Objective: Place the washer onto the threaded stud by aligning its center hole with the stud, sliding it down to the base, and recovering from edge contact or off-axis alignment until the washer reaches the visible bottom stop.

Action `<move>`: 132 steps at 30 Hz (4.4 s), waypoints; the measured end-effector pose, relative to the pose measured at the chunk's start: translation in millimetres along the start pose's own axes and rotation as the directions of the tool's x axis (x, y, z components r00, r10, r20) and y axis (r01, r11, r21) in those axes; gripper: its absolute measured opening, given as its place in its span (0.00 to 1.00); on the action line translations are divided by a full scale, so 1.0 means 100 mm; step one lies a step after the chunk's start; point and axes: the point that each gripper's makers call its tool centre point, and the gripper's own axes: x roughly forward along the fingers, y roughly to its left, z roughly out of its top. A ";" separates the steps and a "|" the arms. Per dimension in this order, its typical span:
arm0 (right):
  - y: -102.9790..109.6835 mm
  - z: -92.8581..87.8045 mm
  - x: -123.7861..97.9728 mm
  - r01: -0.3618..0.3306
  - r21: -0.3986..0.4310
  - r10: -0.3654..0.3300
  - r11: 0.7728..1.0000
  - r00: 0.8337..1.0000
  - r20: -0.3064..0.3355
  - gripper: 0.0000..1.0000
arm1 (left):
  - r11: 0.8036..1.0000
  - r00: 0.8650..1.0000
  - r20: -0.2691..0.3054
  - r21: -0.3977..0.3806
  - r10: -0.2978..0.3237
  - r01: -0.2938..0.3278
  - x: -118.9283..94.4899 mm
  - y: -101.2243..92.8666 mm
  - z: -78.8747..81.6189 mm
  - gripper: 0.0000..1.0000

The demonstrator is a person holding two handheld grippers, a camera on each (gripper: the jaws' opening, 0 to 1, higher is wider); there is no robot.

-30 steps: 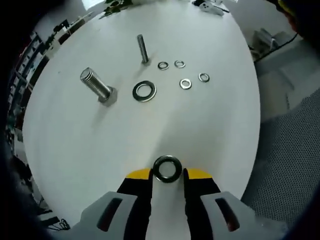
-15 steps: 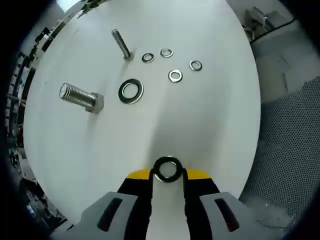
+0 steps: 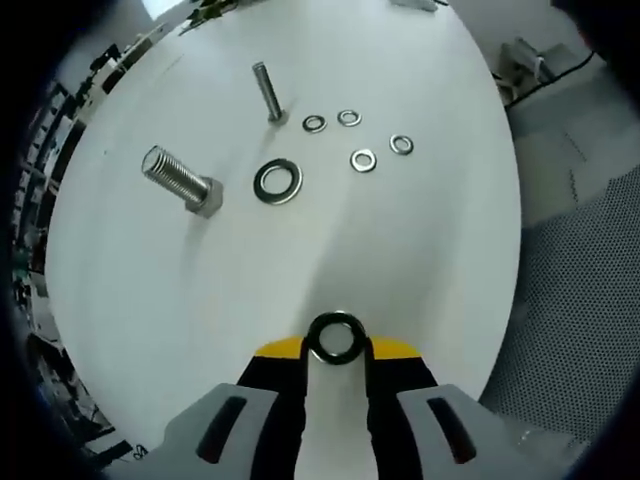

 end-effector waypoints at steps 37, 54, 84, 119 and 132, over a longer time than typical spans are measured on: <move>-0.02 -0.05 0.00 0.009 -0.010 -0.010 1.000 1.000 -0.028 0.40 | 0.999 0.998 0.064 -0.051 0.012 -0.009 -0.08 0.12 0.06 0.19; 0.02 -0.09 0.03 -0.012 -0.017 0.011 1.000 0.999 -0.048 0.40 | 0.995 0.991 0.121 -0.089 0.053 -0.042 -0.25 0.29 0.09 0.19; 0.05 -0.12 0.04 -0.018 -0.029 0.016 0.999 0.997 -0.069 0.40 | 0.985 0.962 0.248 -0.150 0.117 -0.081 -0.71 0.68 0.45 0.19; -0.05 0.07 -0.03 0.020 0.012 -0.021 1.000 0.999 0.039 0.41 | 0.991 0.965 0.251 -0.126 0.071 -0.040 -0.56 0.99 1.12 0.19; -0.07 0.10 -0.04 0.028 0.016 -0.029 0.999 0.998 0.059 0.41 | 0.995 0.978 0.199 -0.084 0.066 -0.050 -0.41 0.98 1.10 0.19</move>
